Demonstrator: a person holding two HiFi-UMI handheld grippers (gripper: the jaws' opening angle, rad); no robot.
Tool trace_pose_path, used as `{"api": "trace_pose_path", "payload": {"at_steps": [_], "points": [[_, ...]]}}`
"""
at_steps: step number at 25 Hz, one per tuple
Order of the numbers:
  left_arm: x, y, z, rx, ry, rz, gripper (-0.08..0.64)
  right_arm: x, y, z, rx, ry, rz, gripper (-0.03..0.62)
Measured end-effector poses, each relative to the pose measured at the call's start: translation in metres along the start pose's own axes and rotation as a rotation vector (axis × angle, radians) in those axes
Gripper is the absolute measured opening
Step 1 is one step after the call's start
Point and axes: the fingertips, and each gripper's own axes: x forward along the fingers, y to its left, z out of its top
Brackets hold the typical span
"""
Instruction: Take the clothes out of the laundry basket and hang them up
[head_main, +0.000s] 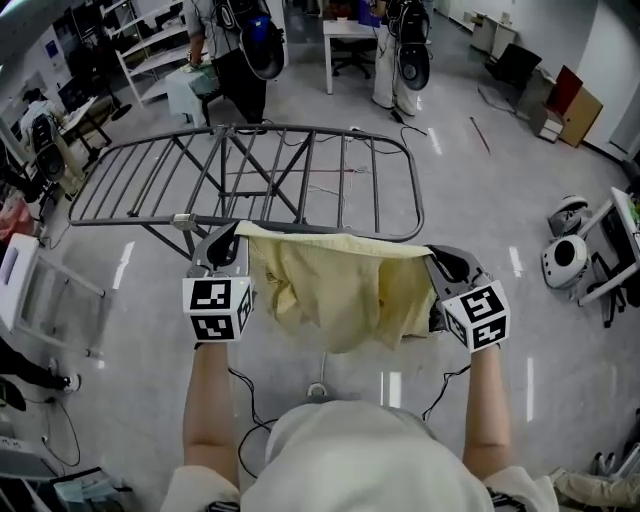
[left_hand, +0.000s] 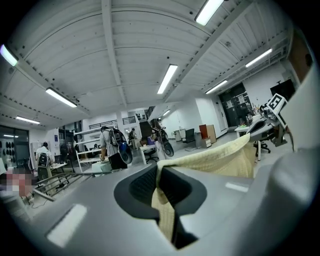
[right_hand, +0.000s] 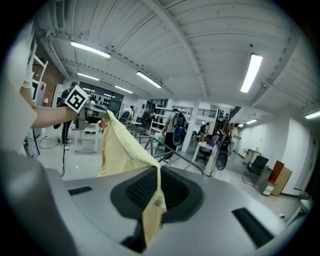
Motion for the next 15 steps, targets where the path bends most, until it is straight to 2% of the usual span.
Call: {"api": "trace_pose_path", "payload": {"at_steps": [4, 7, 15], "points": [[0.020, 0.049, 0.013, 0.034, -0.039, -0.001, 0.021, 0.039, 0.002, 0.038, -0.035, -0.027, -0.049, 0.020], [0.036, 0.080, 0.023, 0.028, -0.067, -0.003, 0.021, 0.064, 0.001, 0.061, -0.059, -0.040, -0.072, 0.020], [0.081, 0.135, 0.044, 0.075, -0.100, 0.000, 0.021, 0.118, -0.014, 0.108, -0.104, -0.044, -0.130, 0.020]]}}
